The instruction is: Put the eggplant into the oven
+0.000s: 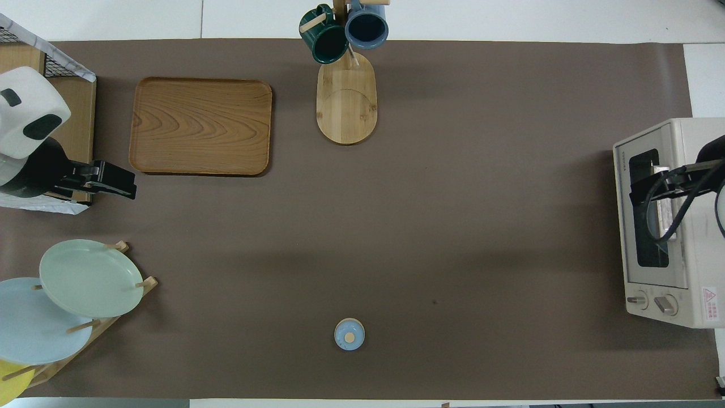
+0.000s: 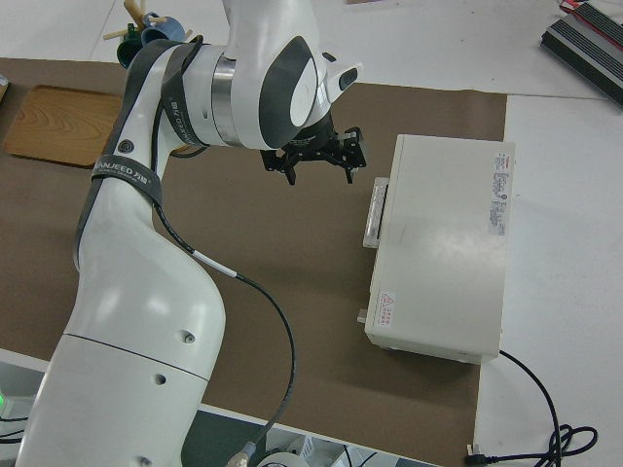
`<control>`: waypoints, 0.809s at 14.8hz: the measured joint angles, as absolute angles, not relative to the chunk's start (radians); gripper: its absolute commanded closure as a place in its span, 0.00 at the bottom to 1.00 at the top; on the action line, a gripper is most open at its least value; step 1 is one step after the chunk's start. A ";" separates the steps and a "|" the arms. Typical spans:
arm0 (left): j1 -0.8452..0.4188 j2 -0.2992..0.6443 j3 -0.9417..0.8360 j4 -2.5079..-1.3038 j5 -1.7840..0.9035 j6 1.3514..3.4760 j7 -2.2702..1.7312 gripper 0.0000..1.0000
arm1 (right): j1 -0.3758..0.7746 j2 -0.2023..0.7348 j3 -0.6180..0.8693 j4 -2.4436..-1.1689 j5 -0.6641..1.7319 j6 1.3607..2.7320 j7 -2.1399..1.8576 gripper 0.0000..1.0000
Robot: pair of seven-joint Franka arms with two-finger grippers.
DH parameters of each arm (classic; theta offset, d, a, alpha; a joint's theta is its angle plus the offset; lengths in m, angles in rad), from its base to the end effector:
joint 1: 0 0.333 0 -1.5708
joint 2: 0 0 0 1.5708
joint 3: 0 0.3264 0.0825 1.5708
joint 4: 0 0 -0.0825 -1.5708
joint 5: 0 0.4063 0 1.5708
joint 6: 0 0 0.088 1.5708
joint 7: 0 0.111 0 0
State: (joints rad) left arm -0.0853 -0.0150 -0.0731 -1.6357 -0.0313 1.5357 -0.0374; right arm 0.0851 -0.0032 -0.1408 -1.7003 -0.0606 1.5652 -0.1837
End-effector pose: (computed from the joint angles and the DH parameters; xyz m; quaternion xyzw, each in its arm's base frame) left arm 0.5581 -0.0931 0.6047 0.9972 -0.0603 -0.0438 0.0109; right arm 0.5663 -0.0384 0.5689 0.9952 0.0656 -0.0690 0.0219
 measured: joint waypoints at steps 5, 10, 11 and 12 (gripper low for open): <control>-0.085 -0.015 -0.073 -1.636 -0.031 1.536 -0.037 0.00 | 0.086 -0.007 -0.167 -1.686 -0.059 1.565 -0.183 0.00; -0.085 -0.015 -0.073 -1.636 -0.031 1.536 -0.037 0.00 | 0.098 -0.008 -0.166 -1.682 -0.058 1.565 -0.183 0.00; -0.085 -0.015 -0.073 -1.636 -0.031 1.536 -0.037 0.00 | 0.100 -0.008 -0.166 -1.682 -0.058 1.565 -0.183 0.00; -0.085 -0.015 -0.073 -1.636 -0.031 1.536 -0.037 0.00 | 0.100 -0.008 -0.166 -1.682 -0.058 1.565 -0.183 0.00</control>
State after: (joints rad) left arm -0.0853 -0.0150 -0.0731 -1.6357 -0.0313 1.5357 -0.0374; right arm 0.0996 -0.0082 -0.1661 -1.6822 -0.0582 1.5654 -0.1833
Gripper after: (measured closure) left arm 0.000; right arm 0.000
